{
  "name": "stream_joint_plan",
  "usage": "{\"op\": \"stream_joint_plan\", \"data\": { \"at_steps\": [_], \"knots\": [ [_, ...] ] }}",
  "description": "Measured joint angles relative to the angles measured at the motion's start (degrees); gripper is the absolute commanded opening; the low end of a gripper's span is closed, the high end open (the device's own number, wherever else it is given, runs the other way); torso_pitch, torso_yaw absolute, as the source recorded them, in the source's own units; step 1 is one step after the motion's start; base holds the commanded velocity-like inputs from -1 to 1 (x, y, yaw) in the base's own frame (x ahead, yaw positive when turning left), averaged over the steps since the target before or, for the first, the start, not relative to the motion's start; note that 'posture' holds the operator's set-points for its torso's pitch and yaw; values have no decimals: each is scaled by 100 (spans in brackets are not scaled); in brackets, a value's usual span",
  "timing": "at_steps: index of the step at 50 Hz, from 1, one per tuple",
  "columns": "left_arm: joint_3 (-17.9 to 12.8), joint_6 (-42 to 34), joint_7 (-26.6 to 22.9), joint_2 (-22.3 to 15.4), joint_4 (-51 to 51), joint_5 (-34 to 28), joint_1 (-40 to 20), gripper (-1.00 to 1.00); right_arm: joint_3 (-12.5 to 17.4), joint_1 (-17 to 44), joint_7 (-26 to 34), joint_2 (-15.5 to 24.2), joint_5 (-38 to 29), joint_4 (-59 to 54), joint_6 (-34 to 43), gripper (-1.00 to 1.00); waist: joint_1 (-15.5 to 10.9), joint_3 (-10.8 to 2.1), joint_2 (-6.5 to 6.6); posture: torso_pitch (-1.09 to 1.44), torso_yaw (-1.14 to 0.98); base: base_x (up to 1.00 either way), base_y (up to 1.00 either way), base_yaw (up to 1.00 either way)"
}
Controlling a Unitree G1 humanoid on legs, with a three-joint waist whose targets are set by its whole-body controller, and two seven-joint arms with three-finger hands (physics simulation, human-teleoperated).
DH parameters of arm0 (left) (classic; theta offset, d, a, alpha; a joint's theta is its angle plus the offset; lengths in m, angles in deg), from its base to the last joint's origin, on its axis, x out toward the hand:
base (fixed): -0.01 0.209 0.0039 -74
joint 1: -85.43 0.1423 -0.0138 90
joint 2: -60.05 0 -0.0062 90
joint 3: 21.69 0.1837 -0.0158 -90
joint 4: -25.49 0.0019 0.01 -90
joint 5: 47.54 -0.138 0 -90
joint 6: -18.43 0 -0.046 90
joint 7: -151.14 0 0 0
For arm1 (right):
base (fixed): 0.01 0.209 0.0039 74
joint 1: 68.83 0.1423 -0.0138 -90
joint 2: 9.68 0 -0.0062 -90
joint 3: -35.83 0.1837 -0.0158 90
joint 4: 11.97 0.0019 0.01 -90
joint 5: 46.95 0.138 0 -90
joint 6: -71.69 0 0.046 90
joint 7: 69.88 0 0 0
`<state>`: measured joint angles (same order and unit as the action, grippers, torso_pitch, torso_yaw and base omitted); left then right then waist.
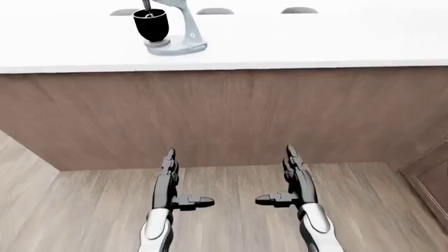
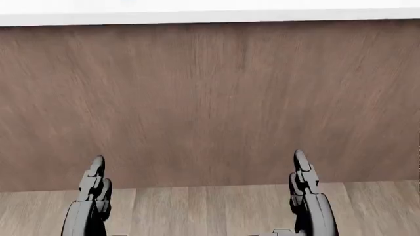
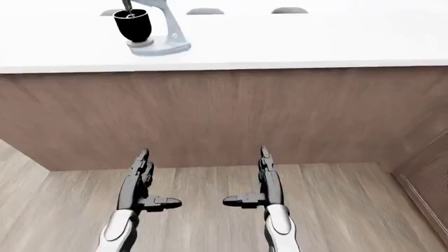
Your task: Open the stand mixer head.
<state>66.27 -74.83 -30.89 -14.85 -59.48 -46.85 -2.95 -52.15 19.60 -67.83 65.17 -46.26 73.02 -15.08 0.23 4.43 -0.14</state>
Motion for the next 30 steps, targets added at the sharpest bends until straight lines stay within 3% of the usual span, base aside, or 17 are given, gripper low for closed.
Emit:
{"op": "stream_joint_plan", "data": {
  "at_steps": [1, 3, 5, 8, 15, 25, 30],
  "knots": [
    [-7, 3, -5, -13, -83, 8, -18, 98, 9, -17, 29, -1, 53, 154, 57, 100, 3, -56, -21, 0, 0, 0, 0, 0],
    [-57, 97, 5, -36, -308, 22, -162, 98, 36, 70, 96, 8, 172, 499, 59, 100, -28, -341, -23, 0, 0, 0, 0, 0],
    [-71, 178, 16, -32, -344, 35, -195, 98, 21, 87, 137, -6, 237, 540, 8, 100, -37, -237, -59, 0, 0, 0, 0, 0],
    [-62, 105, 14, -27, -284, 52, -121, 98, 13, 20, 183, 8, 283, 484, 89, 100, -39, -321, -46, 0, 0, 0, 0, 0],
    [-118, 127, 31, -18, -235, 99, -140, 98, 13, -76, 296, -3, 378, 598, 164, 100, -41, -335, -20, 0, 0, 0, 0, 0],
    [-215, 774, -128, 20, -1658, 873, 96, 98, -54, -337, 999, 1, 1520, 2548, 145, 100, -44, -460, -32, 0, 0, 0, 0, 0],
    [-312, 510, -121, -21, -2253, 1096, 91, 98, -65, -407, 990, 10, 1876, 3503, 778, 100, -39, -424, -26, 0, 0, 0, 0, 0]
  ]
}}
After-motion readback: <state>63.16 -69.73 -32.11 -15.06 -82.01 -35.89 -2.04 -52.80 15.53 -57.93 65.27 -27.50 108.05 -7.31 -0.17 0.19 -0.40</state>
